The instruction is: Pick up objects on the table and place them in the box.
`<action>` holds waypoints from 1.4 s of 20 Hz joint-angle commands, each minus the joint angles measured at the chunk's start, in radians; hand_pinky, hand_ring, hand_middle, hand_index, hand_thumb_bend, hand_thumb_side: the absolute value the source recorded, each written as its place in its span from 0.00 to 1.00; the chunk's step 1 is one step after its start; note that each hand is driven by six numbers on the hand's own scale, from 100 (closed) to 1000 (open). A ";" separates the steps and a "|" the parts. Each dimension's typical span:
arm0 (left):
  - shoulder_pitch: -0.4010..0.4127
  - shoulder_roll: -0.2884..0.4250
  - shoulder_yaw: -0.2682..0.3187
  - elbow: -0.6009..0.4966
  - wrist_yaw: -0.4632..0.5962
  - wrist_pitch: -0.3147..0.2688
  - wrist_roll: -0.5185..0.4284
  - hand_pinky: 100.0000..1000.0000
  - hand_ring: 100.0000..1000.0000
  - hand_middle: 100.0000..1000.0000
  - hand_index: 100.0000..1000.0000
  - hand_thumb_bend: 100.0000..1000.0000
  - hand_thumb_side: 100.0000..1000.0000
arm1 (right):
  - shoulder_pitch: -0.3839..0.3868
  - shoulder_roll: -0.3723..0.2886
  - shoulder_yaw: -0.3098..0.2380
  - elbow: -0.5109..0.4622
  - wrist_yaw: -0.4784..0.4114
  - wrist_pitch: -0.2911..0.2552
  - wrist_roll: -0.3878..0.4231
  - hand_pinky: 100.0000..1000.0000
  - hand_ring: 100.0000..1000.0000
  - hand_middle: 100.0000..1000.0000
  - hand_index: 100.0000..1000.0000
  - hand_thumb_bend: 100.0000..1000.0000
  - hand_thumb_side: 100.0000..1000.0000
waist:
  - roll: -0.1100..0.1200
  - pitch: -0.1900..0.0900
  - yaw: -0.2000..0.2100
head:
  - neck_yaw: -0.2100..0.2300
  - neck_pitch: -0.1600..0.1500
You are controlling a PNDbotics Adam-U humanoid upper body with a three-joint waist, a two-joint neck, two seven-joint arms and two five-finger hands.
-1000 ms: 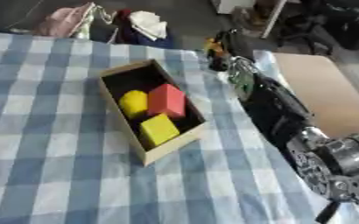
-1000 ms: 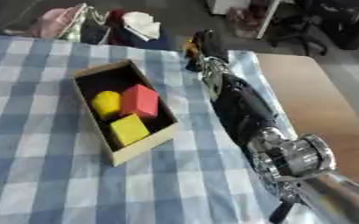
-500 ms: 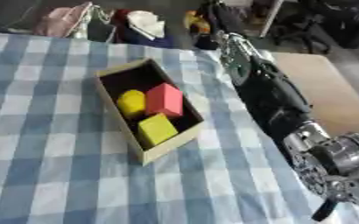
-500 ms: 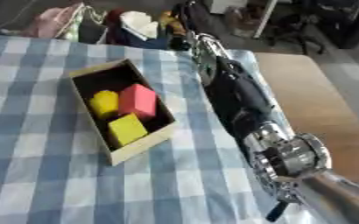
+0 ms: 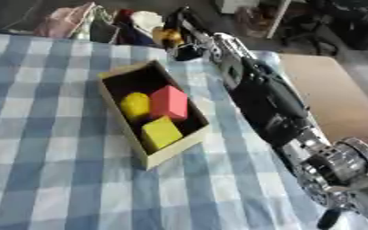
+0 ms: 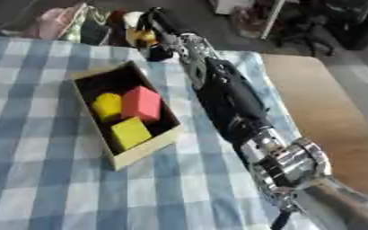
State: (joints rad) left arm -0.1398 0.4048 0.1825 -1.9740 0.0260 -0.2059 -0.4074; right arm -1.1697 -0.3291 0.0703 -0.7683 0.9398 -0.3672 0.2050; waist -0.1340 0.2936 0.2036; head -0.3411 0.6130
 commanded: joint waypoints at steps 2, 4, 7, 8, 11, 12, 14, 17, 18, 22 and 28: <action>-0.004 0.014 0.009 -0.017 0.008 0.004 0.001 0.75 0.67 0.52 0.74 0.00 0.46 | -0.017 -0.012 0.026 -0.031 -0.031 -0.094 0.152 0.20 0.38 0.27 0.38 0.00 0.00 | -0.003 -0.037 -0.001 | -0.003 -0.013; -0.003 0.013 0.010 -0.016 0.008 0.005 0.000 0.75 0.67 0.52 0.74 0.00 0.46 | -0.015 -0.011 0.035 -0.032 -0.051 -0.131 0.222 0.24 0.41 0.31 0.42 0.00 0.00 | -0.003 -0.038 -0.002 | -0.003 -0.013; -0.004 0.013 0.009 -0.016 0.009 0.006 0.000 0.75 0.67 0.52 0.74 0.00 0.46 | -0.012 -0.009 0.050 -0.028 -0.108 -0.177 0.341 0.40 0.52 0.46 0.60 0.00 0.00 | -0.003 -0.039 -0.004 | -0.002 -0.012; -0.003 0.013 0.010 -0.016 0.009 0.006 -0.001 0.75 0.67 0.52 0.74 0.00 0.46 | -0.013 -0.011 0.056 -0.037 -0.118 -0.188 0.375 0.46 0.56 0.52 0.68 0.00 0.00 | -0.003 -0.039 -0.005 | -0.002 -0.012; -0.003 0.013 0.010 -0.015 0.009 0.006 -0.001 0.75 0.67 0.52 0.74 0.00 0.46 | -0.013 -0.014 0.061 -0.079 -0.130 -0.202 0.412 0.64 0.73 0.76 0.89 0.10 0.34 | -0.002 -0.040 -0.006 | -0.001 -0.012; -0.003 0.013 0.010 -0.016 0.009 0.006 0.000 0.75 0.67 0.52 0.74 0.00 0.46 | -0.013 -0.015 0.061 -0.091 -0.136 -0.204 0.406 0.67 0.76 0.81 0.92 0.15 0.43 | -0.002 -0.040 -0.006 | -0.001 -0.012; -0.002 0.013 0.011 -0.016 0.009 0.005 0.001 0.75 0.67 0.52 0.74 0.00 0.46 | -0.011 -0.017 0.061 -0.112 -0.151 -0.204 0.387 0.73 0.83 0.88 0.95 0.20 0.53 | -0.001 -0.041 -0.006 | 0.000 -0.012; -0.002 0.013 0.012 -0.016 0.010 0.006 0.002 0.75 0.67 0.52 0.74 0.00 0.46 | -0.009 -0.023 0.062 -0.144 -0.186 -0.203 0.358 0.76 0.86 0.92 0.96 0.20 0.54 | -0.001 -0.042 -0.008 | 0.001 -0.012; -0.002 0.013 0.013 -0.016 0.010 0.006 0.003 0.75 0.67 0.52 0.74 0.00 0.46 | -0.008 -0.026 0.060 -0.159 -0.203 -0.202 0.347 0.76 0.86 0.92 0.96 0.18 0.52 | 0.000 -0.042 -0.009 | 0.002 -0.011; 0.000 0.012 0.016 -0.015 0.010 0.007 0.005 0.75 0.67 0.52 0.74 0.00 0.47 | 0.009 -0.055 0.043 -0.245 -0.297 -0.186 0.272 0.73 0.83 0.89 0.95 0.10 0.35 | 0.000 -0.045 -0.013 | 0.007 -0.009; 0.002 0.012 0.021 -0.012 0.013 0.011 0.012 0.75 0.67 0.52 0.74 0.00 0.47 | 0.099 -0.118 0.004 -0.416 -0.557 -0.086 0.095 0.63 0.71 0.78 0.90 0.00 0.16 | 0.001 -0.052 -0.025 | 0.019 -0.005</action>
State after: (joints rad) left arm -0.1328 0.4043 0.1928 -1.9731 0.0301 -0.1955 -0.4000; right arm -1.0563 -0.4045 0.0919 -1.1321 0.4420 -0.4736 0.3363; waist -0.1340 0.2768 0.1789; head -0.3261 0.6135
